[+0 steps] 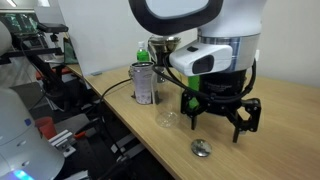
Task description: Pick up the small silver lid from the table and put it in the silver object on top the the plastic bottle.
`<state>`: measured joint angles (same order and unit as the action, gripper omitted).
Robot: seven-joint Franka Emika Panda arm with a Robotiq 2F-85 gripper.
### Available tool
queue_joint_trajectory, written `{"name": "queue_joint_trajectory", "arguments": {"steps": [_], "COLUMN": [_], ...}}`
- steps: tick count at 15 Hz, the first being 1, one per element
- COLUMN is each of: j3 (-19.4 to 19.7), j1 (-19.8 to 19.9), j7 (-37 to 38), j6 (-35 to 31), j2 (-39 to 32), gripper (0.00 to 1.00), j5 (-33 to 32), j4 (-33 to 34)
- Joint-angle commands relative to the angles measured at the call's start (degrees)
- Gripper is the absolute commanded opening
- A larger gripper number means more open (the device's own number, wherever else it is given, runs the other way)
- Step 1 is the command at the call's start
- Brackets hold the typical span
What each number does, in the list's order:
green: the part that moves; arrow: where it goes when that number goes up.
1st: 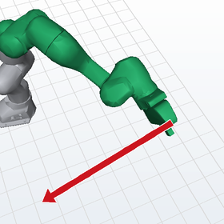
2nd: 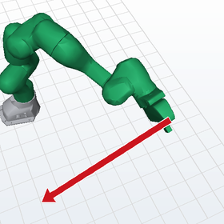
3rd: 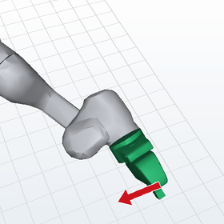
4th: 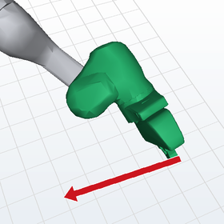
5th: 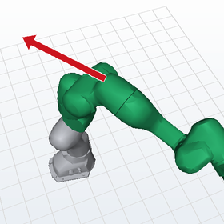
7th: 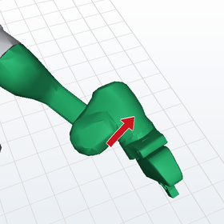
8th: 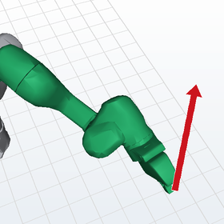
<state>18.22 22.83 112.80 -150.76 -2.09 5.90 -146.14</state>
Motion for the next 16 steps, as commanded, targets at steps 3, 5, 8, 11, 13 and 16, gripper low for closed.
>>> {"name": "queue_joint_trajectory", "arguments": {"steps": [3, 5, 8, 11, 13, 16], "j3": [1.2, 1.3, 1.3, 1.3, 1.3, 1.3], "j1": [-1.4, -1.6, -1.7, -1.8, -1.8, -1.9], "j7": [-0.6, -0.8, -0.9, -0.9, -1.0, -1.5], "j6": [-0.3, -0.1, 0.1, 0.4, 0.7, 1.5], "j2": [-2.0, -2.3, -2.4, -2.5, -2.7, -2.8], "gripper": [0.96, 0.94, 0.74, 0.58, 0.58, 0.76], "j5": [1.5, 2.0, 2.2, 2.1, 2.2, 2.4], "j4": [0.4, 0.4, 0.5, 0.4, 0.4, 0.4]}}
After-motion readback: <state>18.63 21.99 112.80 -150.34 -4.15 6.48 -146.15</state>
